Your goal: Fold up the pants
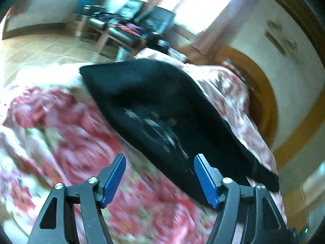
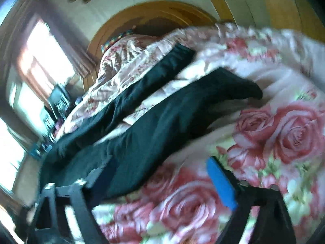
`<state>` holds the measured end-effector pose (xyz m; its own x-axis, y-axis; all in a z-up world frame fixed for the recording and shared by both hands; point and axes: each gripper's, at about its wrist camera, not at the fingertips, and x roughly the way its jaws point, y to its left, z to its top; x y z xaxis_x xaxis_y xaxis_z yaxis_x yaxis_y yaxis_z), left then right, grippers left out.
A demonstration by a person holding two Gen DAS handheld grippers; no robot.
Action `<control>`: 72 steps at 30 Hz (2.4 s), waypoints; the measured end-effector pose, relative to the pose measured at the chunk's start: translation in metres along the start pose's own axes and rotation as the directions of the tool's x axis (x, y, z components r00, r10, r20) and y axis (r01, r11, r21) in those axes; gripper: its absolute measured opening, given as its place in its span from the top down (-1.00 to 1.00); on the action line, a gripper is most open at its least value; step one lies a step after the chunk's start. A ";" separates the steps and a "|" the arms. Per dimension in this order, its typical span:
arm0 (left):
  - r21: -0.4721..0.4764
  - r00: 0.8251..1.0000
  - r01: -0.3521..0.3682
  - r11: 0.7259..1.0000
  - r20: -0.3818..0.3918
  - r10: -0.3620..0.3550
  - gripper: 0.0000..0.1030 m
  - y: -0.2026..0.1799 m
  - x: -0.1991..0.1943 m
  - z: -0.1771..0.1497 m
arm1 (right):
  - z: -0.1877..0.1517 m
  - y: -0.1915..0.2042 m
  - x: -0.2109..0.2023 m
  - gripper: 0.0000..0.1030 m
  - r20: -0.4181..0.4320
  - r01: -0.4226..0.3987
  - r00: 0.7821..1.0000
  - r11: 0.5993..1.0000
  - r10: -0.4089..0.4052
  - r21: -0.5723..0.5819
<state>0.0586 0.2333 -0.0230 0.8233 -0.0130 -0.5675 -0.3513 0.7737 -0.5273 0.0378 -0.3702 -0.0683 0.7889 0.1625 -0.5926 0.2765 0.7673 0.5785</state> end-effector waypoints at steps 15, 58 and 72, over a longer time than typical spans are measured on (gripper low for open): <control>-0.054 0.994 -0.098 0.994 0.043 0.100 -0.29 0.035 0.047 0.040 | 0.020 -0.044 0.064 0.54 -0.087 -0.093 0.989 0.958 0.121 0.271; -0.233 0.997 0.010 0.972 -0.072 -0.027 0.81 0.078 0.012 0.025 | -0.003 -0.086 -0.034 0.83 0.035 0.012 0.999 0.988 -0.018 0.157; -0.155 0.999 -0.029 0.988 0.007 0.031 0.88 0.067 -0.059 0.041 | -0.006 -0.063 -0.072 0.84 0.045 0.090 0.995 0.996 -0.090 0.008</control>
<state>0.0046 0.3114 0.0013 0.8153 0.0157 -0.5788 -0.4400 0.6665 -0.6018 -0.0394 -0.4270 -0.0658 0.7849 0.0647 -0.6163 0.3505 0.7738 0.5277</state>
